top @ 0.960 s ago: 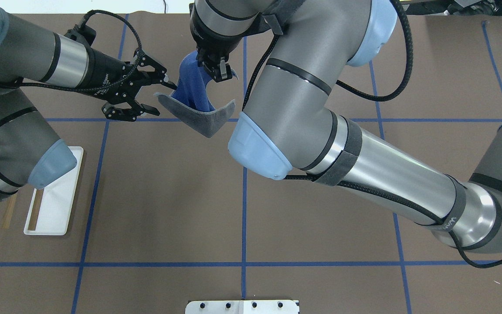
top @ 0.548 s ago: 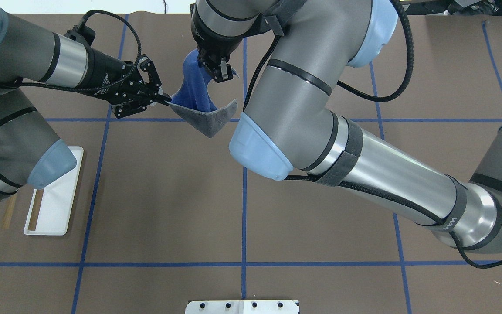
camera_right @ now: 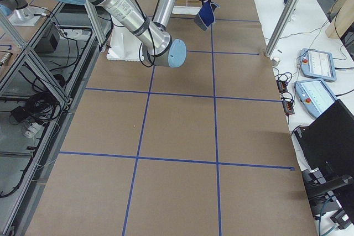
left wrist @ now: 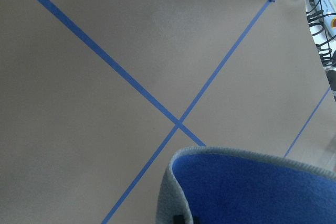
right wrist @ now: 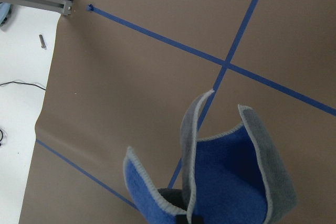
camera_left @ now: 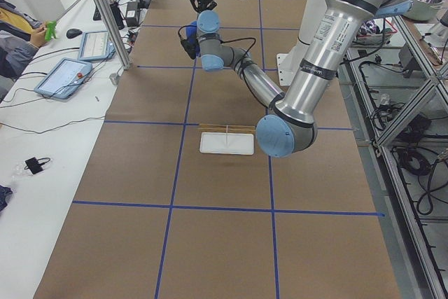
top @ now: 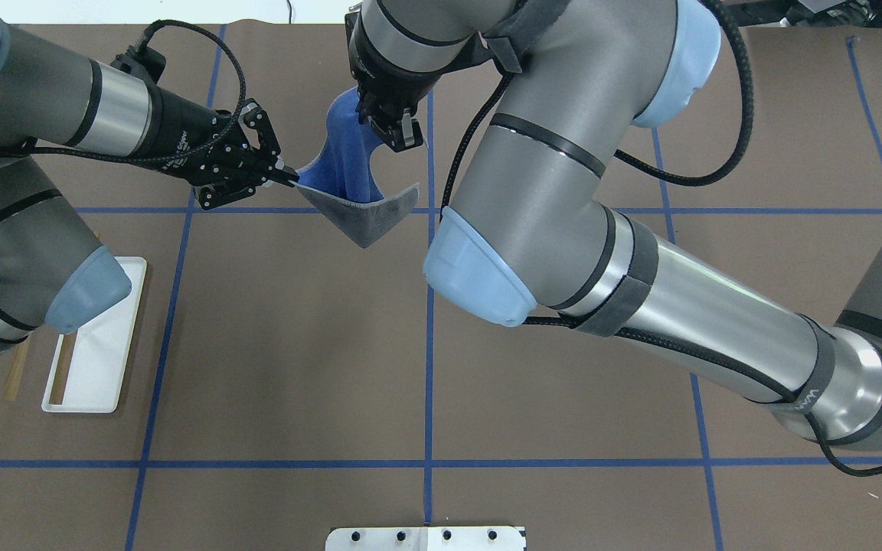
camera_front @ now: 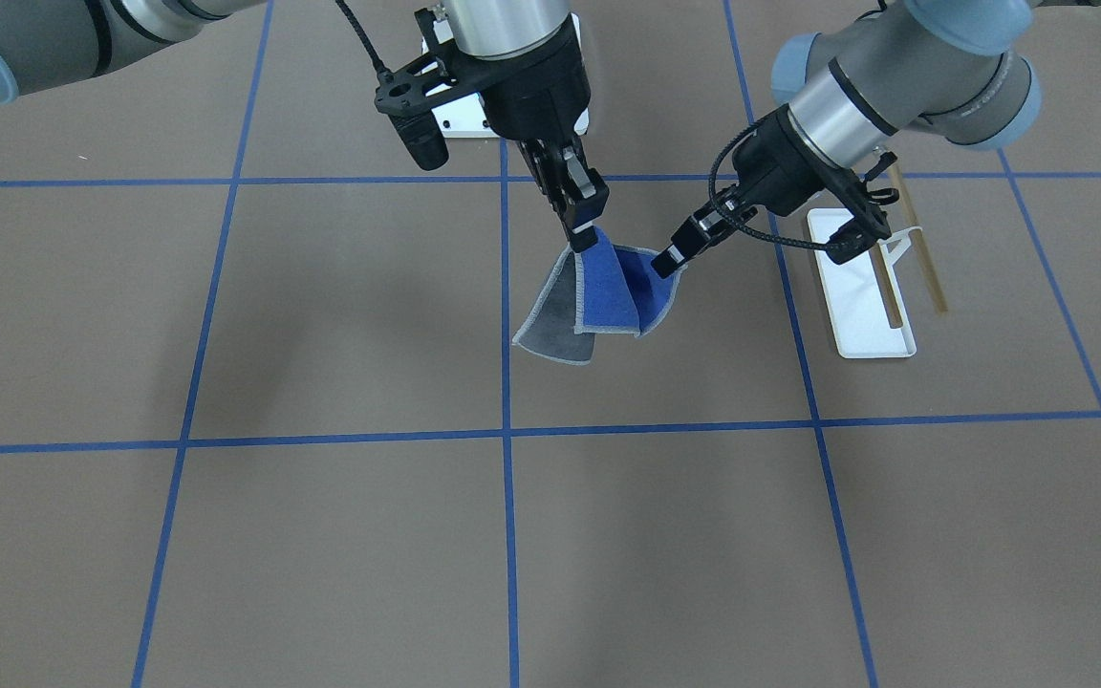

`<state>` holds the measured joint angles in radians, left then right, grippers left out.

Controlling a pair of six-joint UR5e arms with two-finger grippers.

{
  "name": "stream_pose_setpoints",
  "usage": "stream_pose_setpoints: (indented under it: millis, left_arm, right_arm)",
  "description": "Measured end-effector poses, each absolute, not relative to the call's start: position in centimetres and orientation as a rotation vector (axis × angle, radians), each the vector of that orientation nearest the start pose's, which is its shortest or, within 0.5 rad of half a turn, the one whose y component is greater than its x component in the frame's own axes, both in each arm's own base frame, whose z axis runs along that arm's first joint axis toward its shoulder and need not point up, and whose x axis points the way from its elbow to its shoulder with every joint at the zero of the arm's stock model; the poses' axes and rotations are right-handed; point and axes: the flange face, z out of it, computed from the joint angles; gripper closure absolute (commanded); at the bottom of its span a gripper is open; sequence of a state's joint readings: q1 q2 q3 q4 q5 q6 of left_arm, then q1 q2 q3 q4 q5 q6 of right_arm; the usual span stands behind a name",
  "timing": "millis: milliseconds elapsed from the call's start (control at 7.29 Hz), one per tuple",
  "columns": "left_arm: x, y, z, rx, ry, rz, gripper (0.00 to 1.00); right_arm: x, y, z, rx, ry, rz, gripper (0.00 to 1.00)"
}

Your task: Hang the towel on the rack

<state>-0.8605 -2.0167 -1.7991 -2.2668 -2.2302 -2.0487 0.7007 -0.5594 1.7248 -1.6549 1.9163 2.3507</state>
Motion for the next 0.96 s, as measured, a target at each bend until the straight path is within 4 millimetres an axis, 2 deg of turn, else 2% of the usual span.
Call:
stream_pose_setpoints:
  millis: [137,685,960]
  left_arm:
    - [32.4,-48.9,21.9,-0.291,1.419,-0.647,1.0]
    - [30.7,-48.1,21.3,-0.282,1.438,-0.607,1.0]
    - [27.2,-48.1,21.5,-0.28,1.447,-0.552,1.0]
  right_arm:
    - [-42.1,-49.1,-0.5,-0.37,-1.121,1.118,0.01]
    - [-39.0,-51.2,2.1,-0.368,-1.105,1.111,0.0]
    - [-36.7,-52.2,3.2,-0.373,-1.104,1.089,0.0]
